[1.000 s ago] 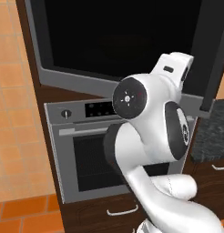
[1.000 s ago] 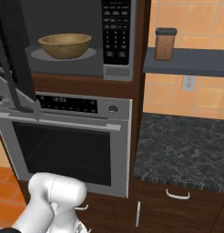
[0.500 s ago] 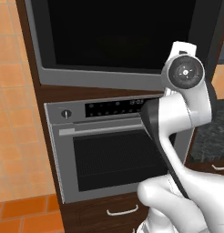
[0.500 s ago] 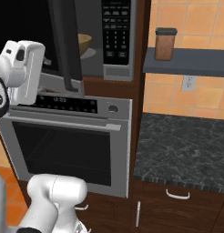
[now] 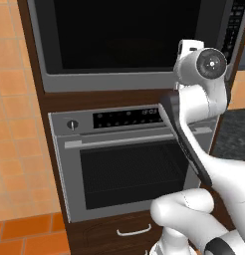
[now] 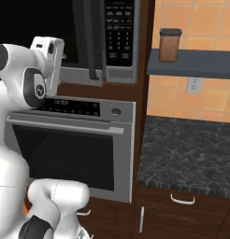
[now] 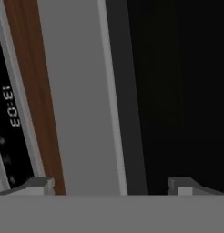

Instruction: Open the microwave, place the bowl with waffle inside the microwave, then close the microwave door and turn it on.

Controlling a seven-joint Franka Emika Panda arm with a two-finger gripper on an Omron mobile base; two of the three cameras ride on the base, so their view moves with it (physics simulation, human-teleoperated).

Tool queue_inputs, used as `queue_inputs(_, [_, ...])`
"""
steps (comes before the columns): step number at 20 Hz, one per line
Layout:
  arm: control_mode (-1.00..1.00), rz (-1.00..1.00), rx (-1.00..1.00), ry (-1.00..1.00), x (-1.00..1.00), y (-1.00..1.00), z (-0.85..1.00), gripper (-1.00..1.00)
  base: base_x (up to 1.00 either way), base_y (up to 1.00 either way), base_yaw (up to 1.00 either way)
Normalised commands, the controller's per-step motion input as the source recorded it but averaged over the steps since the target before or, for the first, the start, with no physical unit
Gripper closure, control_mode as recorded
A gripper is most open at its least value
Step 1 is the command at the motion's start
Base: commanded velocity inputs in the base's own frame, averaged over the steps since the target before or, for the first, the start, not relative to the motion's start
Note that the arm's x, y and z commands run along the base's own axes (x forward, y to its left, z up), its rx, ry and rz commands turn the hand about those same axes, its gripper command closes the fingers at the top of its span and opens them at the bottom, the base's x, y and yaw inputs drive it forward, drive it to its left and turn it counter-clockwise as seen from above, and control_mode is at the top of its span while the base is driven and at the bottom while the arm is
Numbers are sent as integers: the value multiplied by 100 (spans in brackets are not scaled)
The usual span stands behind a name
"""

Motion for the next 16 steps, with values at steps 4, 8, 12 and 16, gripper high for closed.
queue_inputs(4, [-100,12,0,4,80,-1,0,-100,0,0,0])
queue_inputs(8, [-100,12,0,0,68,-6,0,-100,0,0,0])
queue_inputs(12, [-100,12,5,0,-23,-8,1,-100,0,0,0])
queue_inputs(16, [-100,20,25,-8,-100,-18,3,-100,0,0,0])
